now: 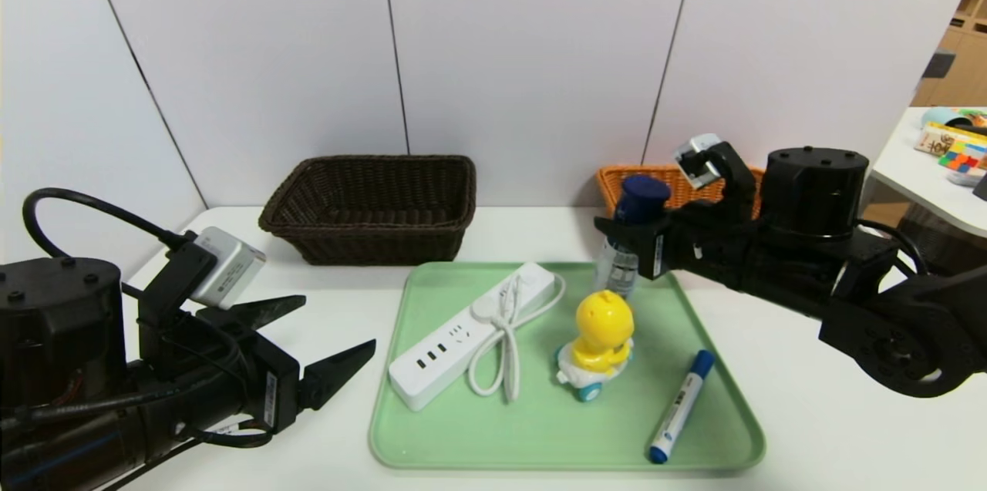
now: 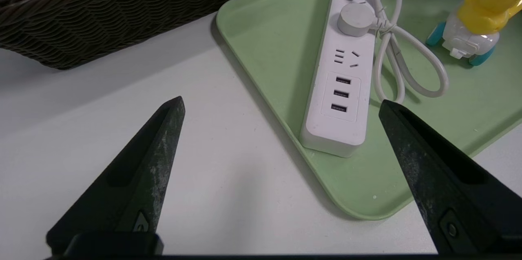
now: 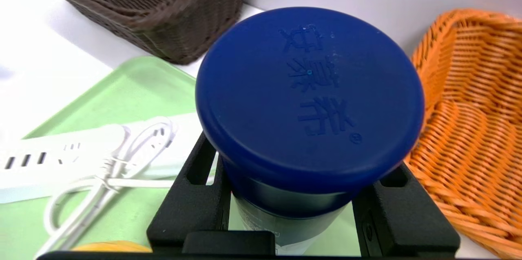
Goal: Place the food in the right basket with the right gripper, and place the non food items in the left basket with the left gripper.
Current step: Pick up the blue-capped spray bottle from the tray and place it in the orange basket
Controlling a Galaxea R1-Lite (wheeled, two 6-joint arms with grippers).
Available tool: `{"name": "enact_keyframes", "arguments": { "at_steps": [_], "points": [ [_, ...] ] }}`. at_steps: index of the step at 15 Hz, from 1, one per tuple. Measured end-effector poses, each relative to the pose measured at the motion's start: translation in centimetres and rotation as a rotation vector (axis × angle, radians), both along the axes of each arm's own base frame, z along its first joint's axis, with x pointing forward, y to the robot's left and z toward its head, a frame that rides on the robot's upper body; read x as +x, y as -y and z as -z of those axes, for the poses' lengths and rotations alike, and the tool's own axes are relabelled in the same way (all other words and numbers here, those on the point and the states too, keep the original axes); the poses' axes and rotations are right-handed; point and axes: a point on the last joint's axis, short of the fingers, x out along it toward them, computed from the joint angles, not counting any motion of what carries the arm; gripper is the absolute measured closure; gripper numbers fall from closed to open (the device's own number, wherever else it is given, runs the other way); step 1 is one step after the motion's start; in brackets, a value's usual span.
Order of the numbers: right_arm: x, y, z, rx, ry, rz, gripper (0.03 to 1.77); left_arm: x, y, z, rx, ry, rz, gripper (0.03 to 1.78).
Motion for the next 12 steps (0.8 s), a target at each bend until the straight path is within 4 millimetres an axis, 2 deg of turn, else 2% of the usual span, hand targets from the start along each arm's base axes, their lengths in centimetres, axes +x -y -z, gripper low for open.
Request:
{"name": "enact_keyframes", "arguments": {
  "at_steps": [5, 12],
  "points": [
    [-0.3, -0.4, -2.0, 0.014, 0.047, 0.005, 1.0, 0.0, 0.1, 0.1, 0.001, -0.003, 0.004, 0.12],
    [-1.1, 0.1, -8.1, 0.023, 0.132, 0.009, 1.0, 0.2, 0.6, -0.1, -0.001, 0.004, 0.021, 0.12]
  ]
}}
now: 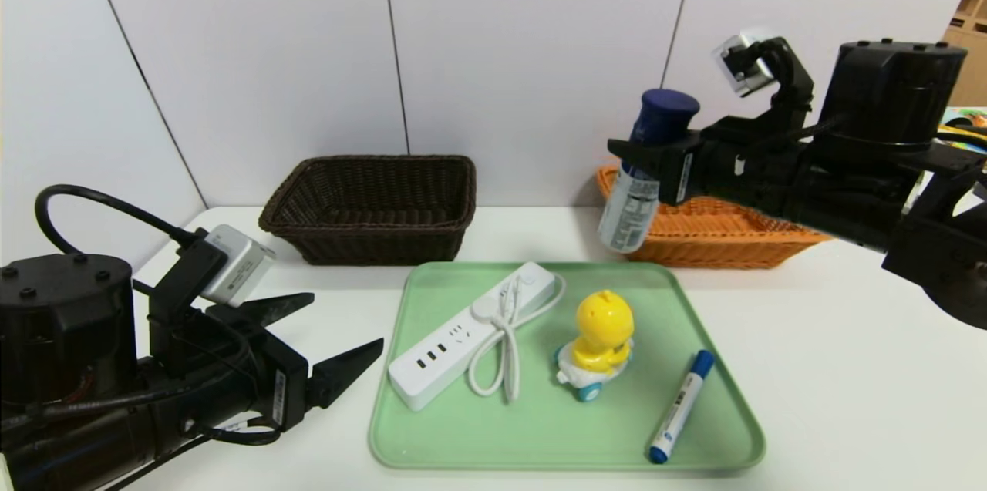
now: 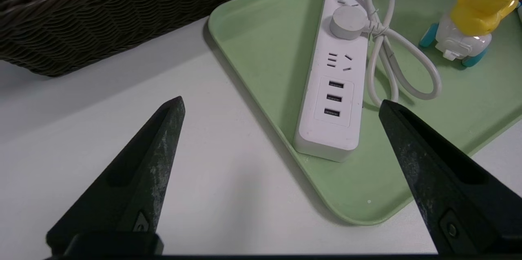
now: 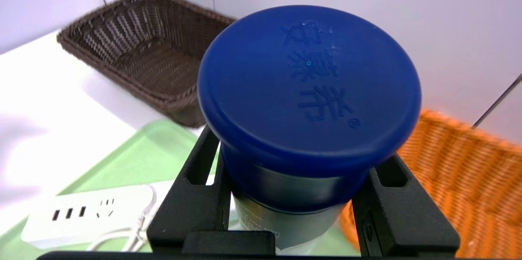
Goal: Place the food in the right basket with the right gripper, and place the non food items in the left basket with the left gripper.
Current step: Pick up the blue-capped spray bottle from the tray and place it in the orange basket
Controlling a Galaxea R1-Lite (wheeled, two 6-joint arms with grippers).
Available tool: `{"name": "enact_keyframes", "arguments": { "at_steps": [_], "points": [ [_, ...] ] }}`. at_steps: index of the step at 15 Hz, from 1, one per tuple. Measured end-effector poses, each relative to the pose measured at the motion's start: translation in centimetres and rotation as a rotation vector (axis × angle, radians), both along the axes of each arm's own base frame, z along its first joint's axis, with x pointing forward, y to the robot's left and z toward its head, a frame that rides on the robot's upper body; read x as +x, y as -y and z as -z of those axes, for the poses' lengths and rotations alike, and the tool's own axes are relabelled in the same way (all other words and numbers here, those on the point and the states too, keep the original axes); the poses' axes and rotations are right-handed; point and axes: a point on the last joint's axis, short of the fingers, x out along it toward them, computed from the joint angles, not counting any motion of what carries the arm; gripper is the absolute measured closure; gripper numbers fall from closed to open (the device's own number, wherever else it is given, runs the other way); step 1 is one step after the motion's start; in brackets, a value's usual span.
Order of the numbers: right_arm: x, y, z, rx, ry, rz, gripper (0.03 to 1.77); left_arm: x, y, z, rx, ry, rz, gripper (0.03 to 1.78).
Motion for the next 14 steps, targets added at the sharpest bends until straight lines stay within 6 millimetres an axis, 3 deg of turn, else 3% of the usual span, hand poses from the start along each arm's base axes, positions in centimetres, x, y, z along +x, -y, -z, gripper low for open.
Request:
{"name": "enact_keyframes", "arguments": {
  "at_steps": [7, 14],
  "points": [
    [1.0, 2.9, -3.3, -0.014, 0.083, 0.088, 1.0, 0.1, 0.1, 0.1, 0.001, 0.001, 0.003, 0.12],
    [3.9, 5.4, -3.1, -0.018, 0.085, 0.186, 1.0, 0.0, 0.1, 0.0, 0.003, 0.004, 0.006, 0.12]
  ]
}}
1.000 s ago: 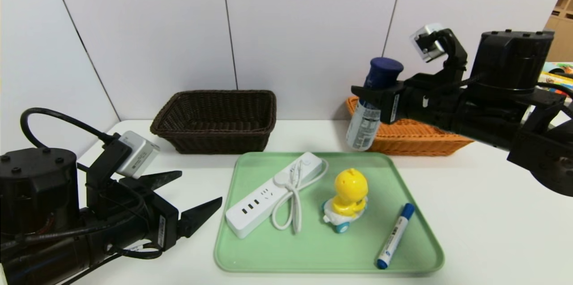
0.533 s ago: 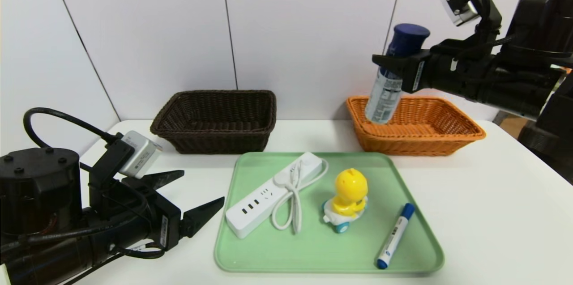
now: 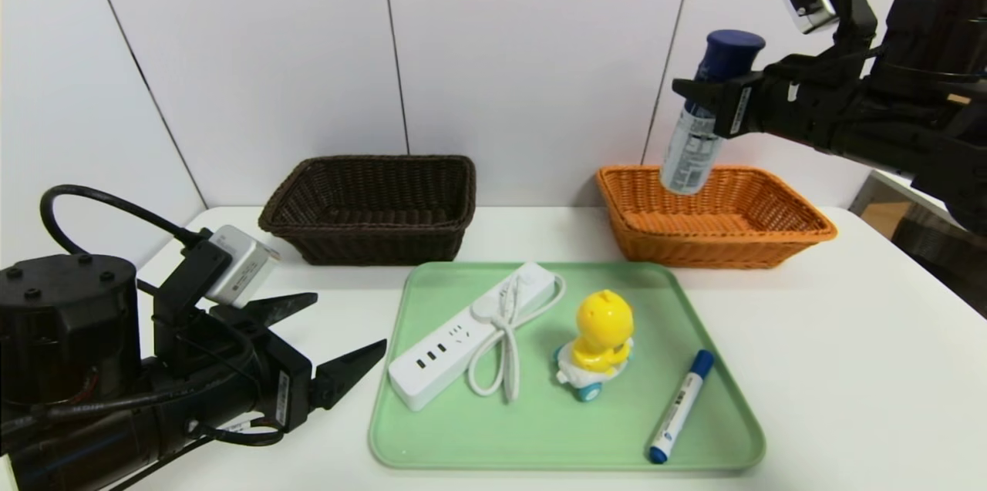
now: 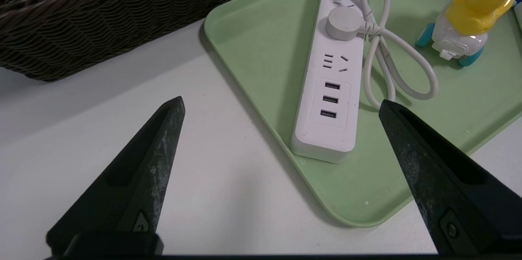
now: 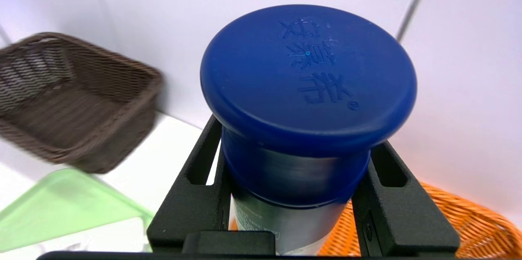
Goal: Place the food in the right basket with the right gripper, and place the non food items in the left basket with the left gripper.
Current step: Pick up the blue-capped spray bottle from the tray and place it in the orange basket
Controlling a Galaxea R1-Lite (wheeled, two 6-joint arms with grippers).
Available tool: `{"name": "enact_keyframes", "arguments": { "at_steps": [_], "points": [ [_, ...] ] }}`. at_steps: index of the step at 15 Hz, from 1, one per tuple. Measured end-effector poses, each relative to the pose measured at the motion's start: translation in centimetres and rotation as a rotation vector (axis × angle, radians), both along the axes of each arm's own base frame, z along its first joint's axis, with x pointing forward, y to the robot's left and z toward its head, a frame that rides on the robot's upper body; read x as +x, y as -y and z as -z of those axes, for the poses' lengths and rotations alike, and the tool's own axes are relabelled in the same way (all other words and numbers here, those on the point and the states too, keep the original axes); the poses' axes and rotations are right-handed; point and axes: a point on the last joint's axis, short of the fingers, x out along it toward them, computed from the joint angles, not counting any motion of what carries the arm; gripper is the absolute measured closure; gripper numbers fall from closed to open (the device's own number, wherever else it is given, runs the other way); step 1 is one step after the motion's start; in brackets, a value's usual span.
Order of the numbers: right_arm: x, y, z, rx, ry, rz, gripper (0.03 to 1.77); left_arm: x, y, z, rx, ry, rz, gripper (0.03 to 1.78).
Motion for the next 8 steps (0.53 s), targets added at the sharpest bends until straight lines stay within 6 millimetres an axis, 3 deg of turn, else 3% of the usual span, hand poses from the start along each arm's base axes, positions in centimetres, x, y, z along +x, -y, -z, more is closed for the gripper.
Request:
{"name": "enact_keyframes", "arguments": {
  "at_steps": [8],
  "points": [
    [5.1, 1.2, 3.2, -0.013, -0.071, 0.119, 1.0, -0.3, -0.2, 0.1, 0.002, -0.001, 0.001, 0.12]
  ]
}}
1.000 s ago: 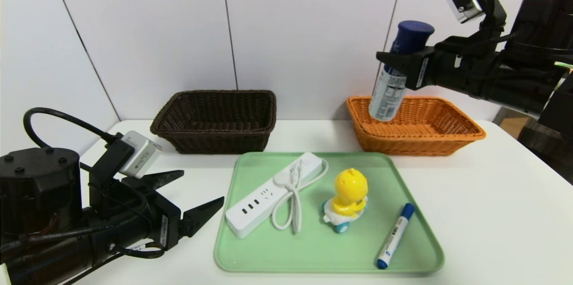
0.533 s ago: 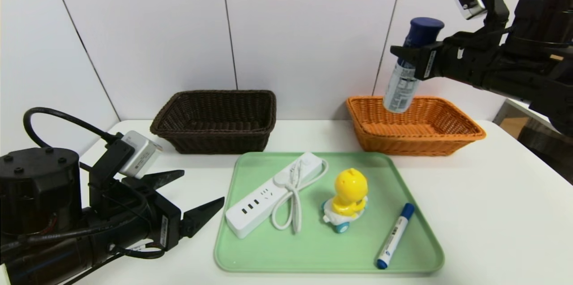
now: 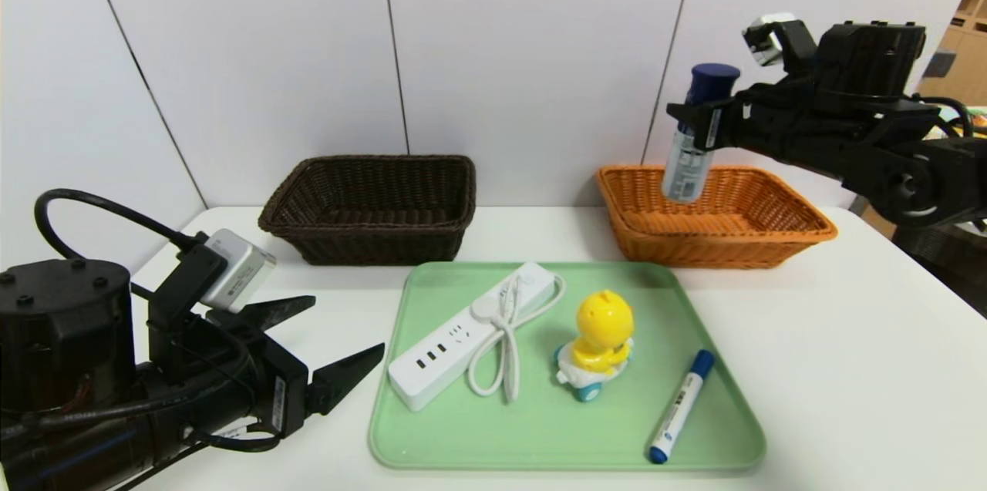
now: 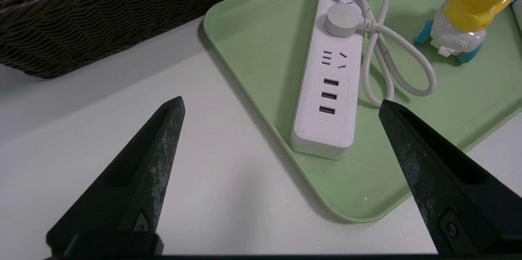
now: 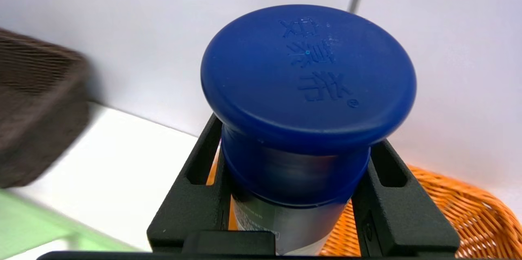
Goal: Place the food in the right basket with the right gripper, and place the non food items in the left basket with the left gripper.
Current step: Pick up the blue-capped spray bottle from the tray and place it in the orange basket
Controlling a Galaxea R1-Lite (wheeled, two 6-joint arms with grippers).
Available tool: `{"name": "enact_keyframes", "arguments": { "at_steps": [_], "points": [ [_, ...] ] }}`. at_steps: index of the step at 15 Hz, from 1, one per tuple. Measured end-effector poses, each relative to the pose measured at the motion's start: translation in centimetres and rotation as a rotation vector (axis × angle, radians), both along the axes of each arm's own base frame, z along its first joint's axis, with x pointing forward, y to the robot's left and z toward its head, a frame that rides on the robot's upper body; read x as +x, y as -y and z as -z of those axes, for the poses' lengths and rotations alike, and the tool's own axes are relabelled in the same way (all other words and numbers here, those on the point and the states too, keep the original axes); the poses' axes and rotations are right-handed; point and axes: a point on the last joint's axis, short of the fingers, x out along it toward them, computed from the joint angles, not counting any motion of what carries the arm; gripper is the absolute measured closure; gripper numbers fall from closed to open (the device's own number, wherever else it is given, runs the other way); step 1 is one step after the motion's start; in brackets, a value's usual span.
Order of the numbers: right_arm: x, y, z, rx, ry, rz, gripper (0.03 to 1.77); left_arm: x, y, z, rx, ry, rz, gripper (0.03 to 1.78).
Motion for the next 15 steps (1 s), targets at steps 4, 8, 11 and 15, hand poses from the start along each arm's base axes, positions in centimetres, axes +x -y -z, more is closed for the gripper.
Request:
{"name": "enact_keyframes", "arguments": {
  "at_steps": [4, 8, 11, 15],
  "points": [
    [2.3, 0.6, 1.7, -0.006, -0.029, 0.032, 1.0, 0.0, 0.0, 0.0, 0.001, -0.001, 0.0, 0.12],
    [3.8, 0.5, 3.5, -0.024, -0.061, 0.035, 1.0, 0.0, 0.0, 0.0, 0.0, -0.001, 0.0, 0.12],
    [4.6, 0.4, 5.1, -0.03, -0.096, 0.037, 1.0, 0.0, 0.0, 0.1, 0.0, -0.005, -0.001, 0.12],
    [5.4, 0.3, 6.7, -0.038, -0.125, 0.045, 1.0, 0.1, 0.0, 0.1, 0.0, -0.009, -0.002, 0.12]
  ]
}}
